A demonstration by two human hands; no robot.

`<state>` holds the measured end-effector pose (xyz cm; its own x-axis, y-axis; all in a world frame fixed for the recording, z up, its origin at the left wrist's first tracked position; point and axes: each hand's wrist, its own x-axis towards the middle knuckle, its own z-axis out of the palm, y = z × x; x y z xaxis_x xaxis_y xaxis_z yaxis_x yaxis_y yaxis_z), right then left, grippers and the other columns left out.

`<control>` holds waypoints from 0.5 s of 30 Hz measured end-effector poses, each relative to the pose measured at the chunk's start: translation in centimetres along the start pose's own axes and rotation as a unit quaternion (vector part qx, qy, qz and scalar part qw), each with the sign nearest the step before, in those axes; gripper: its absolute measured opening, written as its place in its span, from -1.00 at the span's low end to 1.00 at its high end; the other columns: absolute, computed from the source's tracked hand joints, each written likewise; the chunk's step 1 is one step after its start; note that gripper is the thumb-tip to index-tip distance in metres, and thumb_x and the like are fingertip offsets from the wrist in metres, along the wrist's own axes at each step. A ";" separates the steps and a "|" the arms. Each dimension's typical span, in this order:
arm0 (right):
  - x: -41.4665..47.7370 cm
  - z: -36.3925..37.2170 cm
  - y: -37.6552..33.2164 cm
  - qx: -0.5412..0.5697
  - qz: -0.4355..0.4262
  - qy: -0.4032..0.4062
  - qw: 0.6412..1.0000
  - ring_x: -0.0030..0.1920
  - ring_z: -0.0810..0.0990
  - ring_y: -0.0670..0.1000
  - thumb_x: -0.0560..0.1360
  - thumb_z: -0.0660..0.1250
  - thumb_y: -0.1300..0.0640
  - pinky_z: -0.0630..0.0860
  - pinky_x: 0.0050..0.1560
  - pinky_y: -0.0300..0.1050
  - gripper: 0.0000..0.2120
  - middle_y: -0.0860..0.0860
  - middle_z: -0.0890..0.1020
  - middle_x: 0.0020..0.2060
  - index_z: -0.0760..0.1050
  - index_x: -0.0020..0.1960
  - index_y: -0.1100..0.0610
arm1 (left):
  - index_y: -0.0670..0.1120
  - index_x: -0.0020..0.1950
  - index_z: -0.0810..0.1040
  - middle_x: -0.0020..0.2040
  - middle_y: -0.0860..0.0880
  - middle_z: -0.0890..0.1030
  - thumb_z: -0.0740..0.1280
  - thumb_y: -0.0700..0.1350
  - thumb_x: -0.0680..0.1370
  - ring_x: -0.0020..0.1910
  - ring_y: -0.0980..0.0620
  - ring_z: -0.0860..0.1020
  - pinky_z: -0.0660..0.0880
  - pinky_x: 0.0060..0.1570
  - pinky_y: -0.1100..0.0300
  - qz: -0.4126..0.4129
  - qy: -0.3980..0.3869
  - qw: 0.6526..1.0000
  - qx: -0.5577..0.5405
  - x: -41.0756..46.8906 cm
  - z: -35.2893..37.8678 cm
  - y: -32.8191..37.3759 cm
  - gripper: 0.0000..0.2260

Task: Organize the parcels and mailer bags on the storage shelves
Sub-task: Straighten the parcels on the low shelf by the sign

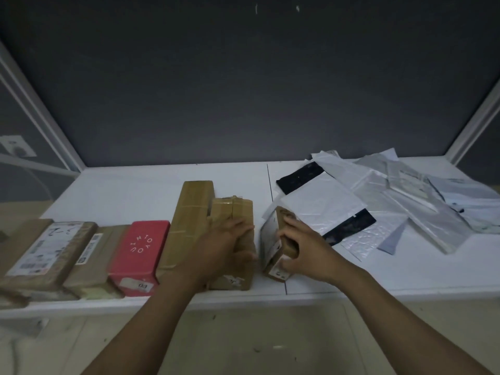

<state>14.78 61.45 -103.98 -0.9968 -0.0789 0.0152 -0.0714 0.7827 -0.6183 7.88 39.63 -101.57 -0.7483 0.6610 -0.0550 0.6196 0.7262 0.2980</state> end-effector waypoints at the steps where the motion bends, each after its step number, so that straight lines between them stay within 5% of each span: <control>1: 0.0 0.6 0.2 -0.024 -0.013 -0.015 0.999 0.50 0.09 -0.10 0.36 0.50 0.11 0.23 0.22 -0.33 -0.51 -0.07 0.05 0.54 0.44 0.24 -0.07 | 0.08 0.53 0.19 0.56 0.05 0.13 0.25 0.18 0.57 0.54 0.00 0.05 -0.02 0.49 0.02 -0.006 -0.014 0.999 0.032 0.0 0.2 -0.6 -0.43; 6: 0.7 2.5 0.4 -0.014 -0.045 -0.047 0.998 0.43 0.06 -0.28 0.37 0.53 0.06 -0.02 0.19 -0.66 -0.26 -0.05 0.12 0.53 0.27 0.46 -0.07 | 0.02 0.55 0.17 0.58 0.03 0.05 0.20 0.18 0.59 0.55 0.02 0.02 -0.04 0.47 0.16 0.001 -0.010 1.000 0.022 0.0 0.3 -2.0 -0.43; 8: 0.8 2.6 0.6 0.021 -0.018 -0.036 0.999 0.45 -0.04 -0.29 0.37 0.53 -0.02 -0.03 0.27 -0.58 -0.23 -0.11 0.04 0.55 0.25 0.48 -0.09 | 0.01 0.56 0.15 0.59 0.00 0.02 0.21 0.23 0.56 0.54 0.00 0.03 -0.01 0.47 0.16 -0.014 -0.008 1.000 0.001 -0.1 0.3 -2.7 -0.37; 11: 0.5 2.4 1.3 0.069 0.027 -0.039 0.996 0.49 -0.08 -0.26 0.37 0.52 -0.08 0.05 0.38 -0.36 -0.25 -0.21 -0.06 0.54 0.26 0.47 -0.13 | 0.10 0.57 0.07 0.59 -0.05 -0.03 -0.12 0.58 0.34 0.55 -0.13 -0.05 0.02 0.50 -0.09 -0.035 -0.007 0.998 0.041 -0.1 0.6 -3.8 -0.09; 13: 0.3 2.4 1.5 0.081 0.026 -0.056 0.995 0.48 0.00 -0.28 0.37 0.53 -0.04 0.13 0.34 -0.42 -0.23 -0.25 -0.08 0.53 0.24 0.47 -0.16 | 0.22 0.55 -0.04 0.59 -0.06 -0.11 -0.32 0.65 0.14 0.54 -0.24 -0.12 0.00 0.45 -0.26 -0.063 -0.012 0.996 0.058 -0.1 0.9 -4.5 0.04; 15: 0.4 2.6 1.4 0.084 0.020 -0.070 0.994 0.48 0.04 -0.28 0.34 0.56 -0.01 0.20 0.26 -0.53 -0.21 -0.28 -0.07 0.53 0.25 0.46 -0.18 | 0.30 0.53 -0.13 0.58 -0.04 -0.21 -0.31 0.68 0.07 0.53 -0.29 -0.17 -0.02 0.43 -0.31 -0.087 -0.029 0.995 0.027 -0.2 1.1 -5.1 0.06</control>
<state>14.42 60.88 -106.92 -0.9831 -0.1439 -0.1131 -0.0137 0.6741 -0.7386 5.13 36.02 -104.11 -0.8320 0.5323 -0.1561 0.4943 0.8391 0.2269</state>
